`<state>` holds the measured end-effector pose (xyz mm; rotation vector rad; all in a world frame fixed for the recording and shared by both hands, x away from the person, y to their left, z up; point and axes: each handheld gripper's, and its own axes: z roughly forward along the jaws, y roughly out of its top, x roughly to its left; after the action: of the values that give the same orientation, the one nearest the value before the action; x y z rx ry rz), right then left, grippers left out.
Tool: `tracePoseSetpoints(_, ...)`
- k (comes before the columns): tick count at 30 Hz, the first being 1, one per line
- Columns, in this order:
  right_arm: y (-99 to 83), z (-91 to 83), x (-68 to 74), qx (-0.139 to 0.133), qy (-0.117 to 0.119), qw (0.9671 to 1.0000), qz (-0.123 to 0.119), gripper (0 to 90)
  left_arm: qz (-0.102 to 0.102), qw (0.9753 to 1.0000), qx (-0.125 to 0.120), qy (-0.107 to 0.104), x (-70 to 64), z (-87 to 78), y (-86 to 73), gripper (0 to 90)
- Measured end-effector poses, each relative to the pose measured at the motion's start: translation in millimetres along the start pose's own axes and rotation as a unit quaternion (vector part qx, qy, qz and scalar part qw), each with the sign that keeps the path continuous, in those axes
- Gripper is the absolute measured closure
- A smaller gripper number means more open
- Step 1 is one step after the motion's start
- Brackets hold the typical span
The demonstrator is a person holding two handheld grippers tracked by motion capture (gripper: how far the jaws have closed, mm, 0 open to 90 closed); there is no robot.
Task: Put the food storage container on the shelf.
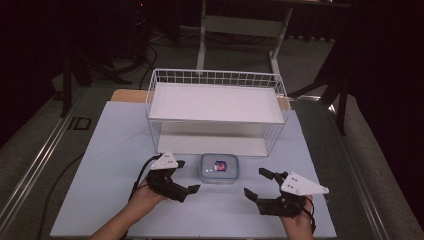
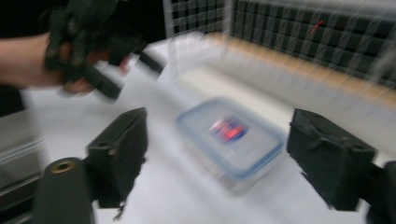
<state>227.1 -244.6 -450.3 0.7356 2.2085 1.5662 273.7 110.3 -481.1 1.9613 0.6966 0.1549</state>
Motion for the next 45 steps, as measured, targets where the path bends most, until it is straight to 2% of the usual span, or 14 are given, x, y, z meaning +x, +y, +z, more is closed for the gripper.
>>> tracePoseSetpoints(3,1.7,3.7,0.7,0.002,-0.022,0.9994,-0.026,17.8,-0.007,0.9999,-0.011,-0.007,0.5,1.6,4.4,2.1)
tracePoseSetpoints(4,3.5,5.1,-0.3,0.004,-0.015,0.9996,-0.025,17.6,-0.007,0.9998,-0.015,-0.007,0.7,2.7,5.9,2.1)
tracePoseSetpoints(10,7.4,18.1,-7.9,0.024,-0.021,0.9995,0.004,12.7,-0.025,0.9995,-0.015,-0.009,7.1,10.8,16.5,2.2)
tracePoseSetpoints(14,8.7,29.9,-20.4,0.036,-0.029,0.9977,0.049,12.0,-0.06,0.9981,0.01,-0.011,13.4,20.7,21.1,2.2)
tracePoseSetpoints(17,7.1,43.4,-30.4,0.073,-0.02,0.9939,0.079,14.4,-0.097,0.9948,0.022,-0.018,19.7,29.6,20.5,2.2)
tracePoseSetpoints(21,0.2,60.5,-46.8,0.1,0.009,0.9828,0.155,13.8,-0.148,0.9877,0.039,-0.031,30.3,43.7,16.8,2.2)
tracePoseSetpoints(24,-4.3,73.4,-54.0,0.127,0.004,0.9757,0.178,11.1,-0.176,0.9826,0.051,-0.027,36.5,53.2,12.9,2.2)
tracePoseSetpoints(27,-8.8,84.4,-61.1,0.143,-0.004,0.9652,0.219,11.1,-0.193,0.9793,0.053,-0.031,40.1,60.1,9.6,2.2)
tracePoseSetpoints(33,-18.2,101.2,-76.7,0.17,-0.001,0.9396,0.297,14.7,-0.242,0.9686,0.049,-0.03,50.3,69.2,2.5,2.2)
tracePoseSetpoints(36,-23.3,107.1,-84.0,0.179,0.006,0.9238,0.338,16.3,-0.261,0.963,0.055,-0.035,55.2,74.1,-0.4,4.9)
tracePoseSetpoints(37,-23.3,107.1,-84.0,0.179,0.006,0.9238,0.338,16.3,-0.261,0.963,0.055,-0.035,55.2,74.1,-0.4,6.1)
tracePoseSetpoints(38,-24.8,108.7,-86.1,0.183,0.008,0.919,0.349,17.9,-0.272,0.9596,0.066,-0.028,57.7,76.9,-2.3,6.1)
tracePoseSetpoints(39,-28.1,111.9,-89.3,0.188,0.02,0.9101,0.369,19.8,-0.277,0.9583,0.065,-0.031,58.7,76.9,-3.4,6.8)
tracePoseSetpoints(45,-32.8,115.6,-92.7,0.198,0.038,0.8914,0.406,26.8,-0.306,0.9478,0.074,-0.05,63.6,80.4,-6.3,24.0)
